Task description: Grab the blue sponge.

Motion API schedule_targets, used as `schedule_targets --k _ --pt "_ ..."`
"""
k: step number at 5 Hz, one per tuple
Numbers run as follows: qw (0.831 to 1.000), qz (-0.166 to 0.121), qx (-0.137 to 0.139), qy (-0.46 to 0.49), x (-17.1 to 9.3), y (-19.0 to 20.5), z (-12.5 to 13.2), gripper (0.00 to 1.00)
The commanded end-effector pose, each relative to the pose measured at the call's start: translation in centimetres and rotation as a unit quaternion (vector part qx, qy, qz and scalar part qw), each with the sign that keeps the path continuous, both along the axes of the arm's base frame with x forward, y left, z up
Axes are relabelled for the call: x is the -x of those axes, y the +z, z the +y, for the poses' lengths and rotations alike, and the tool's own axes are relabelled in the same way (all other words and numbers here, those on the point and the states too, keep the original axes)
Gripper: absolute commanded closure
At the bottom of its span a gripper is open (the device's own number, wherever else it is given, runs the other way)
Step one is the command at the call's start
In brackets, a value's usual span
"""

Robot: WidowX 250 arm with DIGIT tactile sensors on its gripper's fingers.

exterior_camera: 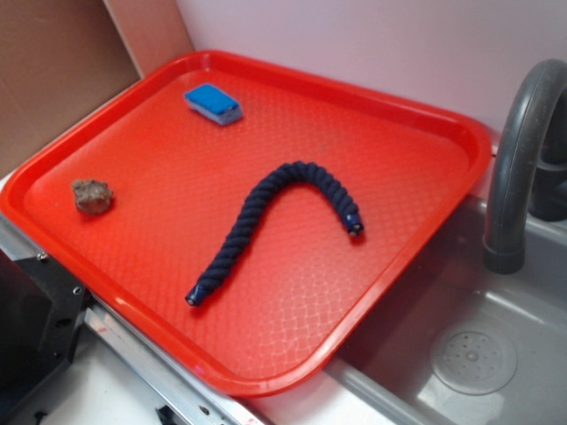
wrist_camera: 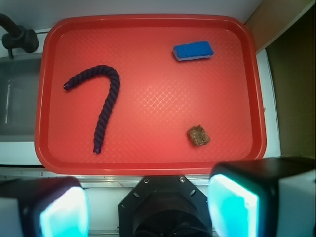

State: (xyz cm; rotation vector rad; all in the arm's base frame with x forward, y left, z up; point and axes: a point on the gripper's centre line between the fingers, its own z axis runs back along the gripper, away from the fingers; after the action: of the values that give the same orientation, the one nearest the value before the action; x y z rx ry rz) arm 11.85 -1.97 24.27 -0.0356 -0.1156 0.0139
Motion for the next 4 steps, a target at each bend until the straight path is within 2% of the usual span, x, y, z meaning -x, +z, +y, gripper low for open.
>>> schedule_targets --k 1,2,3,4 --pt "1.000 0.000 0.000 0.000 0.0 0.0 0.0 0.00" --pt "0.998 -0.008 0.011 0.058 -3.6 -2.2 -0.5 0.00" --pt "0.992 0.006 -0.017 0.126 -6.6 -5.4 0.4 0.00" --pt "0.980 -0.002 -0.042 0.197 -8.8 -8.5 2.1 0.00"
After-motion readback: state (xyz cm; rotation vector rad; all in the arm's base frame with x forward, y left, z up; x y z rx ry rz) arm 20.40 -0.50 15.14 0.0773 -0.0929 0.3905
